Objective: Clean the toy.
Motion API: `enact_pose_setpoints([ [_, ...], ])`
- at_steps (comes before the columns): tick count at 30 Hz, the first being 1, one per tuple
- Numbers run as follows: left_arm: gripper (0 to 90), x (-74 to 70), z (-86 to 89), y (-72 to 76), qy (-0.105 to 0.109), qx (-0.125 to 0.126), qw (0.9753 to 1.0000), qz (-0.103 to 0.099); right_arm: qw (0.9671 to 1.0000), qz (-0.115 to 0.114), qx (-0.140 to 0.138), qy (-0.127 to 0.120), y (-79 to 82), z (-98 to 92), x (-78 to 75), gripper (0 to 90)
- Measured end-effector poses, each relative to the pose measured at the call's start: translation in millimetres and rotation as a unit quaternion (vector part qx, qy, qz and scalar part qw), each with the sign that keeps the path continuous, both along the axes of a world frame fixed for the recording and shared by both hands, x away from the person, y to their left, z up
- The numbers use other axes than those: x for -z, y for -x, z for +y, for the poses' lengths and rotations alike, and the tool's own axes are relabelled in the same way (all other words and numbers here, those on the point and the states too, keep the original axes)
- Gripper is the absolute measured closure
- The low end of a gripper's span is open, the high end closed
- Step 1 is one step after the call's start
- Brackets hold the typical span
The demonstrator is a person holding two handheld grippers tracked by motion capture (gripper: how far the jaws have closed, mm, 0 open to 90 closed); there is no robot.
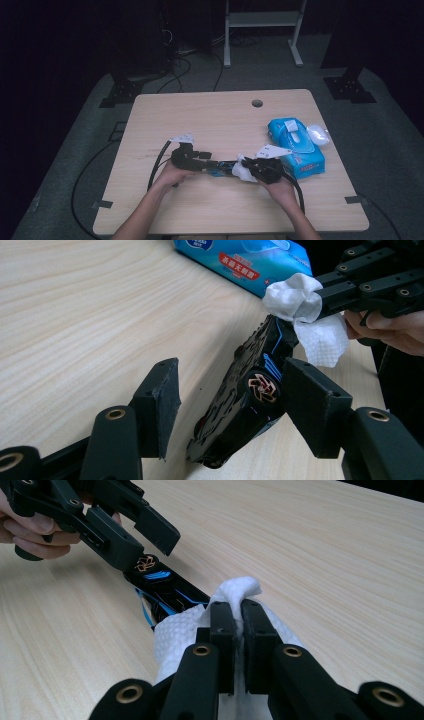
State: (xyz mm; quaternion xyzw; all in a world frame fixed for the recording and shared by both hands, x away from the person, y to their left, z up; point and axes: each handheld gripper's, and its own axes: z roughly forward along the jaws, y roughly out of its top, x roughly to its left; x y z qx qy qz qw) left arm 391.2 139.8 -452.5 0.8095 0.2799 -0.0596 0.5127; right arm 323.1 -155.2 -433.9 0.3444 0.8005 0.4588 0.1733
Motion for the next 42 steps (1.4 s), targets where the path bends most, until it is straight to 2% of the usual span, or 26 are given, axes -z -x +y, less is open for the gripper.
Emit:
enact_pose_setpoints([
  [10, 37.1, 1.5, 0.4, 6.9, -0.005, 0.003, 1.0000, -0.001, 1.0000, -0.004, -0.008, 0.001, 8.5, -0.3, -0.5, 84.7],
  [24, 22.1, 5.8, 0.0, 8.6, -0.023, 0.013, 0.9995, 0.015, 0.9998, -0.006, -0.018, 0.001, 21.7, -1.1, -0.3, 84.4],
  [30, 21.9, 6.0, -1.0, 10.0, -0.028, 0.020, 0.9993, 0.016, 0.9998, -0.003, -0.021, 0.001, 24.7, -1.3, -0.2, 84.4],
  [32, 21.7, 6.9, -2.3, 11.1, -0.037, 0.022, 0.9990, 0.015, 0.9997, -0.005, -0.022, 0.001, 25.4, -1.4, 0.3, 84.4],
  [34, 22.3, 9.3, -5.5, 13.3, -0.067, 0.024, 0.9975, 0.006, 0.9997, 0.000, -0.024, 0.004, 26.3, -0.9, 1.9, 84.3],
  [35, 22.4, 11.0, -5.8, 13.6, -0.074, 0.030, 0.9968, 0.006, 0.9996, 0.004, -0.023, 0.013, 26.8, -0.4, 4.6, 84.3],
  [37, 23.7, 14.6, -6.3, 15.8, -0.070, 0.029, 0.9971, 0.003, 0.9996, 0.009, -0.021, 0.019, 27.4, -0.6, 10.5, 84.3],
  [39, 23.9, 17.0, -7.5, 17.1, -0.084, 0.033, 0.9959, -0.004, 0.9993, 0.020, -0.021, 0.022, 26.9, -1.1, 16.7, 84.2],
  [42, 22.1, 16.2, -8.6, 19.7, -0.088, 0.035, 0.9954, -0.020, 0.9992, 0.022, -0.022, 0.025, 26.7, -0.3, 17.6, 84.2],
])
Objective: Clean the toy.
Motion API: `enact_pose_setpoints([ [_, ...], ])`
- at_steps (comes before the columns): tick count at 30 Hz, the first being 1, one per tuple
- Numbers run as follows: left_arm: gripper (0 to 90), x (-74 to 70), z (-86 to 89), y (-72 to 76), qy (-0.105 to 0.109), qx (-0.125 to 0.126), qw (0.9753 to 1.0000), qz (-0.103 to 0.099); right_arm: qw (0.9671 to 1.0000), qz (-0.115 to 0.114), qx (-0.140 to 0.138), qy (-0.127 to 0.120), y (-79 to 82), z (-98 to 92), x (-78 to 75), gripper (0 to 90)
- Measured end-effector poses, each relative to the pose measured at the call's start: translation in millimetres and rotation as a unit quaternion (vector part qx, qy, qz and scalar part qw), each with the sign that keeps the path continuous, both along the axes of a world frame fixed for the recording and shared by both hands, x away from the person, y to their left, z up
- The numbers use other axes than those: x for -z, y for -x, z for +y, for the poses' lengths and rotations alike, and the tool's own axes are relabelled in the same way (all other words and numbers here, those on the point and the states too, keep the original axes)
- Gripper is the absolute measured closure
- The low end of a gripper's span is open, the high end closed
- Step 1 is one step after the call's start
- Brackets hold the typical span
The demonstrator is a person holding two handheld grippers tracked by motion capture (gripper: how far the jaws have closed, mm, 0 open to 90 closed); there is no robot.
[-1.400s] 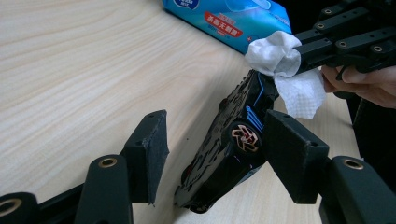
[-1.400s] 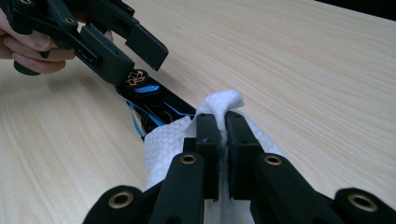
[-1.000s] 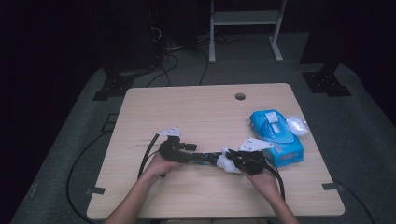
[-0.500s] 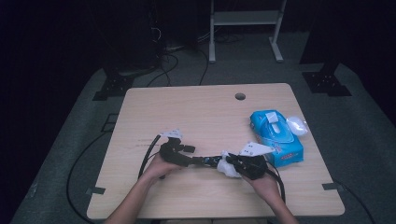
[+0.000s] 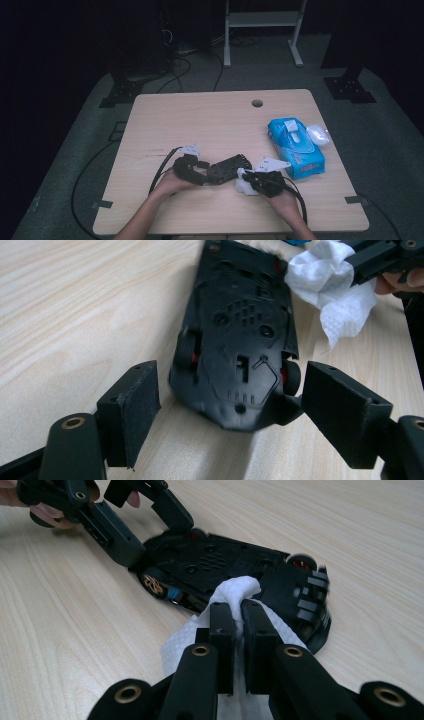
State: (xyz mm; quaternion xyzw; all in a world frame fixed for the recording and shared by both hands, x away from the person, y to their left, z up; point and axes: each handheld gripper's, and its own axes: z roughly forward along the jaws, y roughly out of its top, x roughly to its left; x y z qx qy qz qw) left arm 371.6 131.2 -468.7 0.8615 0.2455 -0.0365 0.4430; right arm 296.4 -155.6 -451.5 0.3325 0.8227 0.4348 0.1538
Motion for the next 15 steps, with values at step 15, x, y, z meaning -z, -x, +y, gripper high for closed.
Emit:
enact_pose_setpoints([
  [15, 19.1, -0.4, -7.1, 7.8, 0.015, 0.017, 0.9994, -0.025, 0.9998, 0.018, 0.001, -0.006, -36.4, 11.6, -16.5, 84.0],
])
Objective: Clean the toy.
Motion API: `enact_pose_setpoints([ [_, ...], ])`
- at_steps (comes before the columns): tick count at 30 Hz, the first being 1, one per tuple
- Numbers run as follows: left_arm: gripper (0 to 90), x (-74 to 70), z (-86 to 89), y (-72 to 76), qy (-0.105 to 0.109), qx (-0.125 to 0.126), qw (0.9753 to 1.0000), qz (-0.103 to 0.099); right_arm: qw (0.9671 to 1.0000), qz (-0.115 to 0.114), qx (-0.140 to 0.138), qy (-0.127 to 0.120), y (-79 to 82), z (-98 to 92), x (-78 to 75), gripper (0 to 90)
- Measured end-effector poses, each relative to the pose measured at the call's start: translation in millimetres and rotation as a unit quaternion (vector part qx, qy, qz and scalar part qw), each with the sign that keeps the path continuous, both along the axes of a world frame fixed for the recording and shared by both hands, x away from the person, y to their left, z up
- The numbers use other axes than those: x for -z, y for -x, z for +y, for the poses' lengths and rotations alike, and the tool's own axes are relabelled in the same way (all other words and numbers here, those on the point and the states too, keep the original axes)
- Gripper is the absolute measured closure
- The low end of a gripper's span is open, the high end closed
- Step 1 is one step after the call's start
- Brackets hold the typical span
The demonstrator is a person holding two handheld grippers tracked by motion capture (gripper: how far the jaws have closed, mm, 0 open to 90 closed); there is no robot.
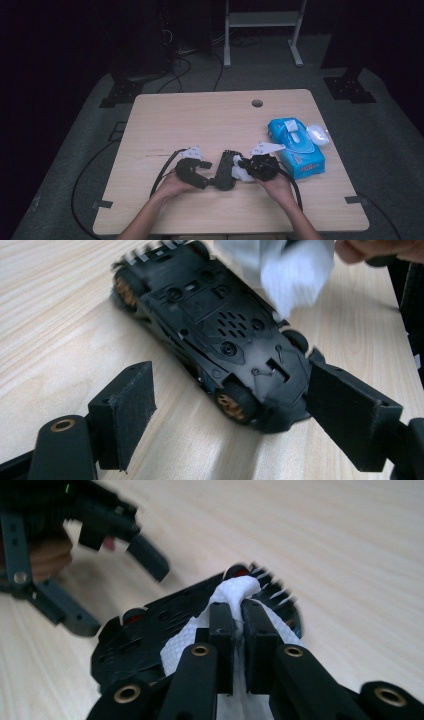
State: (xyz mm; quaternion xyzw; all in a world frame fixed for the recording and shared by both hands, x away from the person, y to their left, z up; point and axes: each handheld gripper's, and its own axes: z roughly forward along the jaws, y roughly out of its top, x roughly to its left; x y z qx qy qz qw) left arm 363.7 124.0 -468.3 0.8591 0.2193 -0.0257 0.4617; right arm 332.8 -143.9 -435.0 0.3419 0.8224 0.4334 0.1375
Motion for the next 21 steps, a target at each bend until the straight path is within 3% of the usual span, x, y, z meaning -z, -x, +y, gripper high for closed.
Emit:
enact_pose_setpoints([
  [8, 19.1, -0.4, -4.8, 0.2, 0.012, 0.006, 0.9999, 0.000, 0.9995, 0.024, -0.009, 0.020, 4.4, 5.5, 10.6, 84.0],
  [13, 19.1, 1.6, -10.9, -3.2, 0.018, 0.013, 0.9997, 0.009, 0.9991, 0.031, -0.019, 0.021, 11.1, 7.3, 15.8, 84.0],
  [21, 18.1, 0.6, -16.2, -1.0, 0.014, 0.029, 0.9995, 0.002, 0.9979, 0.046, -0.044, 0.013, 17.5, 15.1, 18.9, 84.0],
])
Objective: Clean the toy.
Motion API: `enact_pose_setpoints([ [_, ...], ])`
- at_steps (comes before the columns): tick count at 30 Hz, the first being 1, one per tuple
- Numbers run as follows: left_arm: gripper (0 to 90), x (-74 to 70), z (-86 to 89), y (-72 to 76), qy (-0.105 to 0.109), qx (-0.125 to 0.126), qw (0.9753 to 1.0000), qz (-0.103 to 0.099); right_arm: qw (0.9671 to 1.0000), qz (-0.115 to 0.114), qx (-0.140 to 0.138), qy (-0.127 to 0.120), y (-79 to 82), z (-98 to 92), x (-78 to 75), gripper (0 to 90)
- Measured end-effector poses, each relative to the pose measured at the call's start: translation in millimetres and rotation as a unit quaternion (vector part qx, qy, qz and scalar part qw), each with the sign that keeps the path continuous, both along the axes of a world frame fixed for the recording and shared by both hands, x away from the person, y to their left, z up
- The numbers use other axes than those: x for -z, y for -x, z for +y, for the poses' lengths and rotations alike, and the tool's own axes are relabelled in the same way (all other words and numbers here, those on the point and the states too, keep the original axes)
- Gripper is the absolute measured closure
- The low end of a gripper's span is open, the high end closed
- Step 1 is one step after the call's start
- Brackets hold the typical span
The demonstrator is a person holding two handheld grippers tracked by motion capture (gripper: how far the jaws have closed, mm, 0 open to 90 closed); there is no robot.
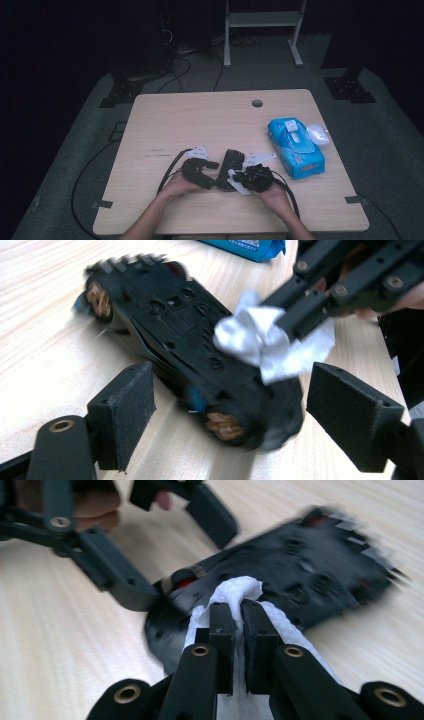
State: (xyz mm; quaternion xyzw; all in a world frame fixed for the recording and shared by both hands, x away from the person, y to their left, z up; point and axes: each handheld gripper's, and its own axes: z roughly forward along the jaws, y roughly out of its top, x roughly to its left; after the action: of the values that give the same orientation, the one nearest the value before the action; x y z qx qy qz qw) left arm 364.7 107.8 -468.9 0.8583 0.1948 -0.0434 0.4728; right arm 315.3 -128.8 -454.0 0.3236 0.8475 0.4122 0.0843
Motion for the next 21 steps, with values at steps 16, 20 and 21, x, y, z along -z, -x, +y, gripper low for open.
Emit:
enact_pose_setpoints([
  [16, 11.5, 0.9, 4.4, 3.8, -0.024, -0.018, 0.9991, -0.029, 0.9977, -0.029, 0.059, 0.017, -24.5, -11.3, -14.7, 83.8],
  [20, 10.7, 1.6, 2.8, 4.1, -0.029, -0.022, 0.9987, -0.036, 0.9975, -0.023, 0.060, 0.029, -26.5, -11.6, -8.4, 83.8],
  [21, 10.7, 2.1, 2.2, 4.0, -0.029, -0.024, 0.9986, -0.038, 0.9975, -0.022, 0.060, 0.030, -26.0, -11.4, -8.0, 83.8],
])
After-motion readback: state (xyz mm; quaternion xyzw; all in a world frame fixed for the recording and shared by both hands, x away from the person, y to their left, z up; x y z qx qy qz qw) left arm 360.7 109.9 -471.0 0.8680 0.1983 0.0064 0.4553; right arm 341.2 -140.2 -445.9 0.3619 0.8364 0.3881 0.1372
